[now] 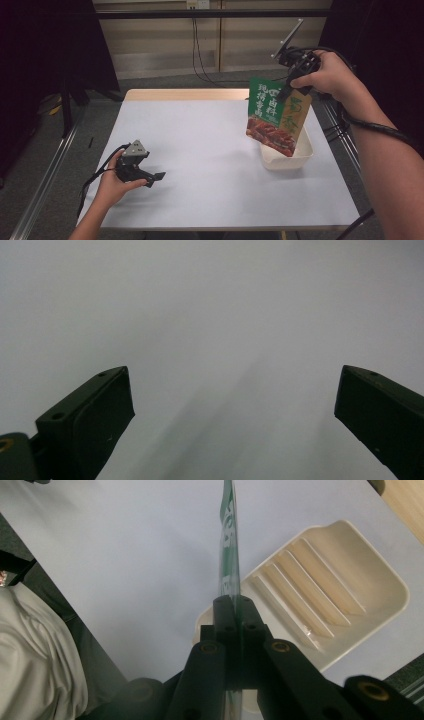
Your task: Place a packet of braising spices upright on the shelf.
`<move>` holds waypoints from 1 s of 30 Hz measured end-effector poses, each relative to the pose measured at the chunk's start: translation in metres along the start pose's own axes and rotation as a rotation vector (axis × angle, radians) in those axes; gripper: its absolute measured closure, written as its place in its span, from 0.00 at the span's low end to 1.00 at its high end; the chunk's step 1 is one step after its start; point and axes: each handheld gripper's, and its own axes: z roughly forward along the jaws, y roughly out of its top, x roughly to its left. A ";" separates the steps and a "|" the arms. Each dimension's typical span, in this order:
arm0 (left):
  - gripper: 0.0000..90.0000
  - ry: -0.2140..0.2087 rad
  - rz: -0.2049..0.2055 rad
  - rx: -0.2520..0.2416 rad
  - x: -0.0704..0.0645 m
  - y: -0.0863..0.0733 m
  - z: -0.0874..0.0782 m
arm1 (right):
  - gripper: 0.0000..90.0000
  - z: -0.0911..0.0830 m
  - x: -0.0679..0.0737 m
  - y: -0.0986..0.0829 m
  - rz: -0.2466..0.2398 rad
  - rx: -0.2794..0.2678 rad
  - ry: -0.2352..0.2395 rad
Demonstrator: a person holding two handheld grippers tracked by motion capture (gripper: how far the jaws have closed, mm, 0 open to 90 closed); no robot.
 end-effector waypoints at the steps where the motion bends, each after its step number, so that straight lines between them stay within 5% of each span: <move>1: 0.02 -0.002 -0.001 0.001 0.000 0.000 0.000 | 1.00 -0.001 -0.001 -0.003 0.019 0.003 0.002; 30: 0.02 -0.002 -0.001 0.001 0.000 0.001 -0.001 | 1.00 -0.008 -0.016 -0.036 0.067 -0.002 -0.005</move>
